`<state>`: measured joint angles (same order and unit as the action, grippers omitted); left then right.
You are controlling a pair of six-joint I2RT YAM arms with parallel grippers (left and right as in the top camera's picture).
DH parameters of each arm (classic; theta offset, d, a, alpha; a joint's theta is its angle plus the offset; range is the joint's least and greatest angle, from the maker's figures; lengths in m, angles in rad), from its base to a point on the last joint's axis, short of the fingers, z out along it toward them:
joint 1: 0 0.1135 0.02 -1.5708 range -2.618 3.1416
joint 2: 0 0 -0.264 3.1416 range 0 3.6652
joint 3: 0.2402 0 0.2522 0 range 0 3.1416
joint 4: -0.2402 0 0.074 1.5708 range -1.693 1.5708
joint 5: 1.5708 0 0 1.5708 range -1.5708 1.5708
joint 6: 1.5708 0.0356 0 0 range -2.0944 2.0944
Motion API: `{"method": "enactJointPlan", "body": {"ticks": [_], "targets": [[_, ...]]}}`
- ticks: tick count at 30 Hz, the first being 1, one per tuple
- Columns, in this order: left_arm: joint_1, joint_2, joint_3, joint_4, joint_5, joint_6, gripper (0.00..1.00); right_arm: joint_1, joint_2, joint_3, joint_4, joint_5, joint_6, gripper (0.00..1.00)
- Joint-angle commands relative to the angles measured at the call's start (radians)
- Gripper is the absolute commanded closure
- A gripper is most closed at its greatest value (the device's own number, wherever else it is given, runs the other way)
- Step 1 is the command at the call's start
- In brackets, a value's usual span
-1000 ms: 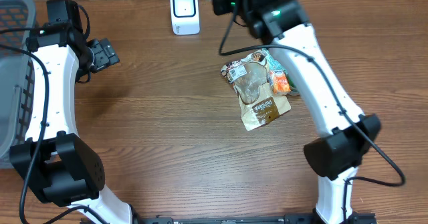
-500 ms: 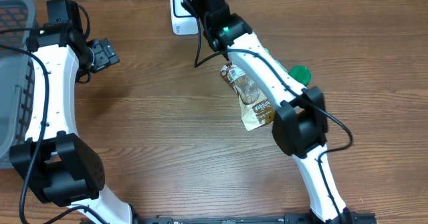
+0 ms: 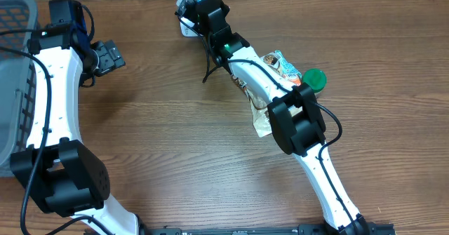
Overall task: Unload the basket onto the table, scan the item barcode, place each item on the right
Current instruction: 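Carry the teal pack to the scanner and hold it there, then place the teal pack on the pile beside the jar and release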
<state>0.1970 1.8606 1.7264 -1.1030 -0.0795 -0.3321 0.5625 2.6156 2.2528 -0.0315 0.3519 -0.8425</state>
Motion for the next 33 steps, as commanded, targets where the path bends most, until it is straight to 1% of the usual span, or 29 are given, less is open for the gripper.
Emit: {"method": "enactJointPlan", "body": {"ticks": [1,15,21,23,27,29,31,33], "targets": [[-0.001,-0.015,-0.005,0.0,-0.005,0.021,0.01,0.014,-0.013,0.008,0.033,0.014,-0.041,0.96],[-0.001,-0.015,-0.005,0.0,-0.005,0.021,0.0,0.036,-0.013,0.008,0.023,0.014,-0.057,0.96],[-0.001,-0.015,-0.005,0.0,-0.005,0.021,0.0,0.044,-0.024,0.008,-0.021,0.014,-0.056,0.96],[-0.001,-0.015,-0.005,0.0,-0.005,0.021,0.0,0.048,-0.043,0.008,-0.046,0.014,-0.031,0.96],[-0.001,-0.015,-0.005,0.001,-0.005,0.021,0.0,0.052,-0.118,0.008,-0.1,0.014,0.092,0.96],[-0.001,-0.015,-0.005,0.0,-0.005,0.021,0.0,0.054,-0.191,0.009,-0.18,0.014,0.173,0.96],[-0.001,-0.015,-0.005,0.0,-0.005,0.021,0.0,0.057,-0.256,0.011,-0.277,0.013,0.288,0.96],[-0.001,-0.015,-0.005,0.0,-0.005,0.021,0.0,0.06,-0.333,0.014,-0.428,0.003,0.489,0.96]]}}
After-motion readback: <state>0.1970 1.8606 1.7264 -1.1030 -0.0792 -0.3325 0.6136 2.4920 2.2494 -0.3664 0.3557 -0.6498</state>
